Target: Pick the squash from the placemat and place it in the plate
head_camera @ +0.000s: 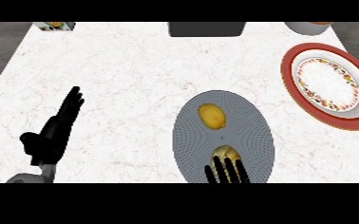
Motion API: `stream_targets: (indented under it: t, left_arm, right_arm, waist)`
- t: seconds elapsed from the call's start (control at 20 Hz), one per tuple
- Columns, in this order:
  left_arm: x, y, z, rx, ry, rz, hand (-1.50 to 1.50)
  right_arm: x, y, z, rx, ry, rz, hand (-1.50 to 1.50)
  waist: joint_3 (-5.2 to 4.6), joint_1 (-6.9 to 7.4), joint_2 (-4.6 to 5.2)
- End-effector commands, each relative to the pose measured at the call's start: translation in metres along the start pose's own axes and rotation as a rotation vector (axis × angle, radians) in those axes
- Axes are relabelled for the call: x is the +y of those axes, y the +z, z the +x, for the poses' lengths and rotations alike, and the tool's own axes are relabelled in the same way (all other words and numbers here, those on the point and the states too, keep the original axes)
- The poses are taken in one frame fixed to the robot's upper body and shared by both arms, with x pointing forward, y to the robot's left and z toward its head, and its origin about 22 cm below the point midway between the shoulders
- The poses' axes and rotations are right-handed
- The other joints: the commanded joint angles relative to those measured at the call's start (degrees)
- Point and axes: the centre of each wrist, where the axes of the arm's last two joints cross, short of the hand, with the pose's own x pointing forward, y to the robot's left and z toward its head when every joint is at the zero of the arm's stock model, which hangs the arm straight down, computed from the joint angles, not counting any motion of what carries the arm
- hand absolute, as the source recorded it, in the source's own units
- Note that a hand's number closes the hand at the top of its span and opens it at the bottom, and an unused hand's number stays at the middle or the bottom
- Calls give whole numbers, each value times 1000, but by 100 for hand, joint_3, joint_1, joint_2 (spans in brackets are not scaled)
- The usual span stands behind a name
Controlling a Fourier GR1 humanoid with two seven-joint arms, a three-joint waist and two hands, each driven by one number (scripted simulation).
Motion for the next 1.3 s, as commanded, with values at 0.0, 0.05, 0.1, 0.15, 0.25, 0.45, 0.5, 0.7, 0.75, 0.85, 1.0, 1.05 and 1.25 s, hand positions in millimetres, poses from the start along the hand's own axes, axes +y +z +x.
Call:
stream_targets:
  t: [0.0,0.05,0.1,0.15,0.25,0.45,0.5,0.7,0.75,0.85,1.0,1.05,1.25]
  left_arm:
    - [4,-10,2,17,1,-11,0]
    - [-13,-7,-1,0,13,-6,0]
    - [11,-7,6,2,-2,-15,0]
    - [7,-2,9,12,14,-19,0]
    - [0,-10,1,-8,-11,-28,0]
    - [-2,-17,19,8,14,-25,0]
    - [-26,-10,14,7,4,-25,0]
    - [8,-3,3,10,-18,-10,0]
    - [5,-5,-4,12,-5,-22,0]
    - [4,-2,-2,1,8,-14,0]
    - [2,-7,6,-11,10,-32,0]
    - [-13,-12,-6,12,2,-15,0]
    - [5,-3,-5,-5,11,-25,0]
  right_arm:
    - [-30,-4,23,113,79,74,-150]
    - [-9,0,37,112,81,93,-150]
    - [-31,16,24,135,79,124,-150]
    - [-18,6,14,168,101,112,-150]
    - [-26,0,32,198,148,146,-150]
    - [-26,-22,33,246,168,156,-150]
    - [-11,-33,32,240,191,164,-150]
    - [-8,-38,26,289,258,214,-150]
    - [0,-29,10,297,238,216,-150]
    - [-7,-39,13,301,219,225,-150]
    - [-8,-50,26,294,256,243,-150]
    - [5,-60,15,291,234,230,-150]
    - [6,-66,-10,324,298,223,-150]
  waist:
    - [7,40,20]
    - [13,58,17]
    - [14,59,9]
    - [17,93,13]
    - [13,67,20]
    - [17,106,19]
    - [18,126,24]
    - [18,126,21]
    - [18,105,21]
    - [18,112,20]
    - [18,114,20]
    - [18,105,25]
    - [18,119,21]
